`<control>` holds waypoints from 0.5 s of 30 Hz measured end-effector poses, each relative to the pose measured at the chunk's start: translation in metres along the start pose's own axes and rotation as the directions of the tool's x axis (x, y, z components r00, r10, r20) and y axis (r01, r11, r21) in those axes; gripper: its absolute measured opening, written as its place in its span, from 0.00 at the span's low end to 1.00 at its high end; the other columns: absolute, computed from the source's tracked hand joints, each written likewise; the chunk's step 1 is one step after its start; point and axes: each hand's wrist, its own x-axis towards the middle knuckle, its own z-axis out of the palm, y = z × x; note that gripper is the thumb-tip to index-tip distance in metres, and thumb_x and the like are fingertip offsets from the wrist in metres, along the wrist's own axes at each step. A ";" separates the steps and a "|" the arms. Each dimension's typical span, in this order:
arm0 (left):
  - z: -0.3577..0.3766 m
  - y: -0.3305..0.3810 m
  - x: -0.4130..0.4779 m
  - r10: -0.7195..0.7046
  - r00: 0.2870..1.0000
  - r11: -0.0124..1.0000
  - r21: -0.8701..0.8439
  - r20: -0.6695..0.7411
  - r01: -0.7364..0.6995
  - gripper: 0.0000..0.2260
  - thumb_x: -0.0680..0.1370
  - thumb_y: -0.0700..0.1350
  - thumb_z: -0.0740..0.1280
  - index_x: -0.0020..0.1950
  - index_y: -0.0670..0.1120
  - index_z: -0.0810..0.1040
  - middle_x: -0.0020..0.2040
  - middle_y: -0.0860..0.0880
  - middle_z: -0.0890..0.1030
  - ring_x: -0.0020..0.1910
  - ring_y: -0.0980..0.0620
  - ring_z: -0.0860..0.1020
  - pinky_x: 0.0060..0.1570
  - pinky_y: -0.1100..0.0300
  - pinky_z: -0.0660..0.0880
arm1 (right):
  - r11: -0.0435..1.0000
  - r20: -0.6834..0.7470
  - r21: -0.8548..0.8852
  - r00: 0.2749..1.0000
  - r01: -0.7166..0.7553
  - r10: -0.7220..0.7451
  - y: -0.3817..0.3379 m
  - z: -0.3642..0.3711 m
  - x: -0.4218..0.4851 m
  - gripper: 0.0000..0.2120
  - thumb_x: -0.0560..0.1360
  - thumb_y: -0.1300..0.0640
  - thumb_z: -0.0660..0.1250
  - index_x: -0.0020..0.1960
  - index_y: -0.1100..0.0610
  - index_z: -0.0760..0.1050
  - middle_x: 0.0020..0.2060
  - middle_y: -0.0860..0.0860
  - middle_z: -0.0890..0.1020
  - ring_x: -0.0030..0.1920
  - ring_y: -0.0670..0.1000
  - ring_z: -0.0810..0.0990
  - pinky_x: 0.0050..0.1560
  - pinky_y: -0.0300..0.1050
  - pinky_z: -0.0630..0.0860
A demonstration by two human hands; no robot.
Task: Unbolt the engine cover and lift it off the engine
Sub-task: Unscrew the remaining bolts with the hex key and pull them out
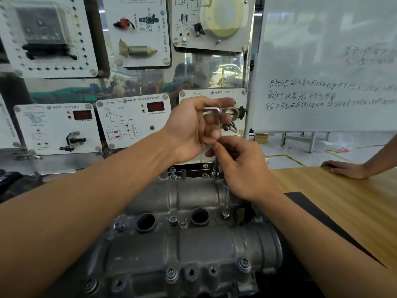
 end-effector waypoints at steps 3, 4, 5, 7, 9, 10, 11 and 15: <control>-0.005 -0.001 -0.005 -0.001 0.987 0.995 -0.095 0.162 0.017 0.14 0.76 0.43 0.60 0.58 0.43 0.79 0.41 0.46 0.83 0.30 0.51 0.81 0.29 0.63 0.70 | 1.000 -0.011 0.023 1.000 -0.011 0.011 -0.001 0.000 0.000 0.11 0.82 0.61 0.63 0.44 0.60 0.80 0.25 0.35 0.77 0.26 0.39 0.75 0.30 0.27 0.67; -0.006 0.000 -0.006 -0.002 0.979 0.994 -0.110 0.204 0.025 0.14 0.76 0.43 0.60 0.57 0.43 0.80 0.43 0.46 0.83 0.33 0.50 0.82 0.31 0.62 0.72 | 1.000 -0.012 0.015 1.000 -0.011 0.012 -0.001 0.000 0.000 0.12 0.82 0.60 0.62 0.44 0.61 0.80 0.25 0.35 0.77 0.26 0.39 0.74 0.30 0.28 0.67; -0.007 0.000 -0.006 -0.002 0.972 0.994 -0.109 0.234 0.028 0.14 0.76 0.43 0.60 0.57 0.43 0.81 0.44 0.46 0.83 0.36 0.49 0.83 0.33 0.62 0.73 | 1.000 -0.013 0.001 1.000 -0.008 0.008 -0.001 0.000 0.000 0.13 0.82 0.59 0.62 0.44 0.61 0.80 0.25 0.35 0.77 0.26 0.40 0.74 0.31 0.29 0.67; -0.007 0.001 -0.007 0.011 0.970 0.999 -0.043 0.243 0.000 0.11 0.77 0.43 0.62 0.55 0.44 0.82 0.45 0.48 0.83 0.36 0.51 0.83 0.32 0.61 0.73 | 1.000 -0.016 -0.015 1.000 0.001 -0.001 -0.001 0.000 0.000 0.13 0.82 0.58 0.62 0.45 0.62 0.81 0.26 0.36 0.78 0.25 0.42 0.73 0.30 0.32 0.67; -0.003 -0.001 -0.005 0.055 0.985 0.990 0.117 0.165 -0.075 0.07 0.77 0.45 0.67 0.49 0.47 0.83 0.41 0.50 0.82 0.30 0.53 0.80 0.27 0.60 0.68 | 1.000 -0.013 0.004 1.000 0.001 -0.001 -0.001 0.000 -0.001 0.11 0.82 0.59 0.62 0.46 0.61 0.81 0.27 0.38 0.79 0.25 0.42 0.72 0.28 0.34 0.68; -0.001 -0.003 -0.003 0.089 0.991 0.973 0.203 0.098 -0.107 0.05 0.77 0.47 0.69 0.44 0.48 0.83 0.38 0.50 0.81 0.25 0.54 0.77 0.24 0.61 0.65 | 1.000 -0.007 0.009 1.000 0.001 -0.001 -0.001 0.000 -0.001 0.11 0.82 0.61 0.62 0.45 0.59 0.80 0.27 0.37 0.78 0.25 0.42 0.72 0.28 0.33 0.68; 0.002 -0.005 -0.002 0.122 0.992 0.952 0.278 0.026 -0.124 0.08 0.77 0.48 0.70 0.39 0.48 0.83 0.34 0.49 0.79 0.21 0.54 0.74 0.22 0.62 0.63 | 1.000 0.001 0.006 1.000 0.002 -0.002 -0.001 0.000 -0.001 0.11 0.82 0.62 0.62 0.44 0.58 0.80 0.26 0.36 0.78 0.25 0.41 0.72 0.29 0.30 0.67; 0.008 -0.009 0.003 0.168 0.970 0.905 0.418 -0.176 -0.081 0.19 0.78 0.53 0.70 0.30 0.46 0.77 0.26 0.48 0.76 0.14 0.56 0.63 0.17 0.67 0.59 | 1.000 0.025 0.011 1.000 -0.009 0.009 0.000 0.000 0.000 0.10 0.82 0.63 0.63 0.44 0.61 0.80 0.27 0.38 0.78 0.26 0.40 0.73 0.30 0.29 0.66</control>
